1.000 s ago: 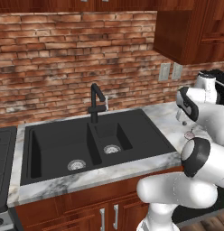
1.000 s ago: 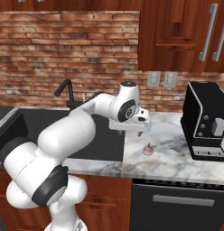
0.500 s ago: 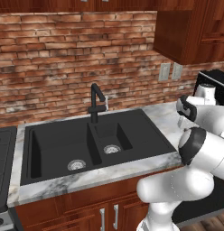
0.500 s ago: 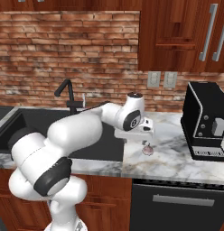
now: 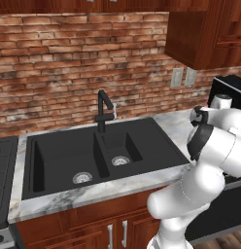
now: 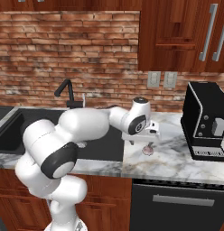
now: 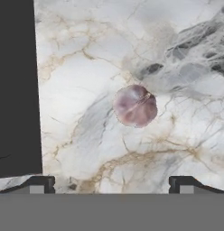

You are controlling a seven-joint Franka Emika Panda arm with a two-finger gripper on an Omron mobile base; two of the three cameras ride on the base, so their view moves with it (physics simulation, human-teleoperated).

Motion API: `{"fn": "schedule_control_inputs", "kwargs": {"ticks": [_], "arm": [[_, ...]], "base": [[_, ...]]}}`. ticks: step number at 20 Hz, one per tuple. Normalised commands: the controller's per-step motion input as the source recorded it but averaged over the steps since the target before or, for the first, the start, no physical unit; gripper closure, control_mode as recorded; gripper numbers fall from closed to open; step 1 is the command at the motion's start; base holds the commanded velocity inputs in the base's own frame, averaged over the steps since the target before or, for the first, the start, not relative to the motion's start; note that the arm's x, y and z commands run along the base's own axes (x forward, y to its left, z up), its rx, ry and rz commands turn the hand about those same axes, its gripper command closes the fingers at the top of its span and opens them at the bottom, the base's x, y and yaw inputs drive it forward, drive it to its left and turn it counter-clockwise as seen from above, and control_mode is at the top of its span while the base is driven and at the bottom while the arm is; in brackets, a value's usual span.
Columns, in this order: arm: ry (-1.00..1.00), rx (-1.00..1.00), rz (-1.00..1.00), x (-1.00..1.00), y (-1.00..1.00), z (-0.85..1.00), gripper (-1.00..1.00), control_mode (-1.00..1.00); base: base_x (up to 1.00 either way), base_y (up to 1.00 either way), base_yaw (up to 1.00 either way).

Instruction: Put the garlic and squash in the pan. Then turn on the rear right burner and set the heat to medium.

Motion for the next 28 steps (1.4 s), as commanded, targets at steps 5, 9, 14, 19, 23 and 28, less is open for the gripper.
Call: {"fn": "schedule_control_inputs", "kwargs": {"ticks": [5,9,14,19,23,28], "arm": [[0.00,0.04,0.00,0.31,-0.30,0.00,-1.00,-1.00],[0.00,0.04,0.00,0.06,-0.17,-0.05,-1.00,-1.00],[0.02,0.00,0.00,0.00,0.00,-0.33,-1.00,-1.00],[0.01,0.00,0.00,0.26,0.00,-0.14,-1.00,-1.00],[0.02,0.00,0.00,0.38,0.00,-0.04,-1.00,-1.00],[0.02,0.00,0.00,0.22,0.00,-0.19,-1.00,-1.00]], "base": [[0.00,0.00,0.00],[0.00,0.00,0.00],[0.00,0.00,0.00],[0.00,0.00,0.00],[0.00,0.00,0.00],[0.00,0.00,0.00]]}}
